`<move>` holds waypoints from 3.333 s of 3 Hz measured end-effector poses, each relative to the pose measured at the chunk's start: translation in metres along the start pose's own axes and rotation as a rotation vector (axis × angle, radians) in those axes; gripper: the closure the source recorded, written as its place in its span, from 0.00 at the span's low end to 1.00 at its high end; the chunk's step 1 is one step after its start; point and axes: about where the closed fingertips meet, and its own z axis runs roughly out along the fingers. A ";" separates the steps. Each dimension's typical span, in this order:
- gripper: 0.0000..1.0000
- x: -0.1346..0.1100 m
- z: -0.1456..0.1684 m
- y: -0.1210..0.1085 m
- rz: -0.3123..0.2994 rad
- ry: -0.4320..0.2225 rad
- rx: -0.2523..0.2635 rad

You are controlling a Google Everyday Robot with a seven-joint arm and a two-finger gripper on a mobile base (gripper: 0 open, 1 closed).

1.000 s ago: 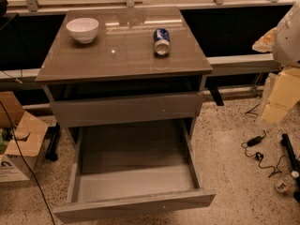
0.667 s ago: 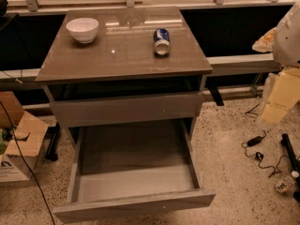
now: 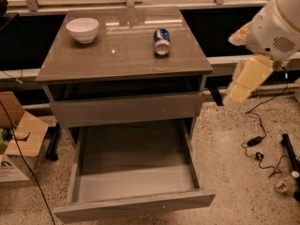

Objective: Place pepsi can into middle drawer

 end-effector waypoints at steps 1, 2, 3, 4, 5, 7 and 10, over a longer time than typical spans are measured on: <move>0.00 -0.017 0.022 -0.028 0.039 -0.101 -0.027; 0.00 -0.024 0.041 -0.061 0.078 -0.149 -0.055; 0.00 -0.026 0.040 -0.067 0.078 -0.158 -0.047; 0.00 -0.031 0.063 -0.081 0.131 -0.160 -0.028; 0.00 -0.046 0.097 -0.110 0.179 -0.200 0.013; 0.00 -0.071 0.151 -0.173 0.278 -0.337 0.080; 0.00 -0.113 0.224 -0.246 0.344 -0.456 0.044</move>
Offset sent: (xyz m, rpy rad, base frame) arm 0.1229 0.0180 -0.0176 0.2514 0.0565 -0.0355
